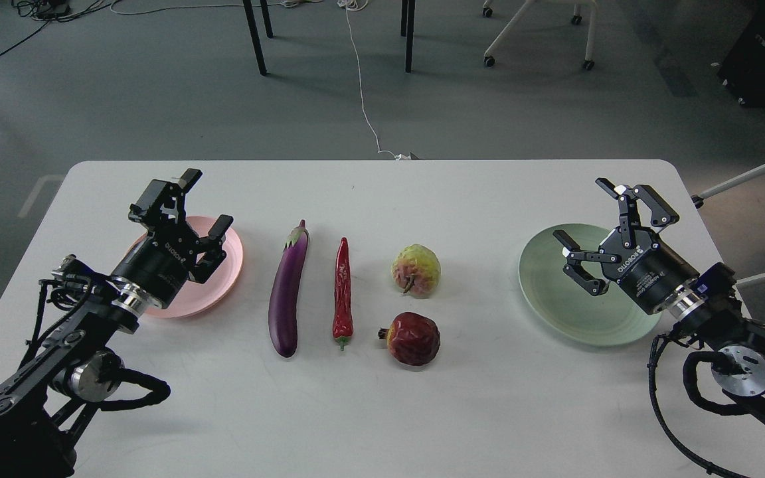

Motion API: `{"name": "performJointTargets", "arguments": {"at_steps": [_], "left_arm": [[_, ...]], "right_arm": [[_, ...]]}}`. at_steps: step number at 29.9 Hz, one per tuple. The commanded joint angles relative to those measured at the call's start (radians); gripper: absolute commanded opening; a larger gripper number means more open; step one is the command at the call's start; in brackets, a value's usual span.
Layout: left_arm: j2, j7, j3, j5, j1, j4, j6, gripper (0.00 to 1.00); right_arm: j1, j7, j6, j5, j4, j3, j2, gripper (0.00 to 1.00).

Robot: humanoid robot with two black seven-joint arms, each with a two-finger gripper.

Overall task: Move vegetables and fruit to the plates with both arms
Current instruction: 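Move the right gripper toward the pale fig-like fruit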

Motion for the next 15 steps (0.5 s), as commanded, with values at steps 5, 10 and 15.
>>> {"name": "performJointTargets", "arguments": {"at_steps": [5, 10, 15], "left_arm": [[0.021, -0.002, -0.019, -0.033, 0.008, -0.002, -0.013, 0.99], [0.028, -0.002, -0.025, -0.164, 0.003, 0.008, -0.023, 0.99], [0.065, -0.005, -0.021, -0.165, 0.000, 0.000, -0.026, 0.99]], "right_arm": [[0.049, 0.000, 0.000, -0.101, 0.013, 0.000, -0.011, 0.99], [0.255, 0.000, 0.000, -0.434, 0.021, -0.029, -0.020, 0.99], [0.588, 0.000, 0.000, -0.750, 0.006, -0.252, -0.002, 0.99]]}}
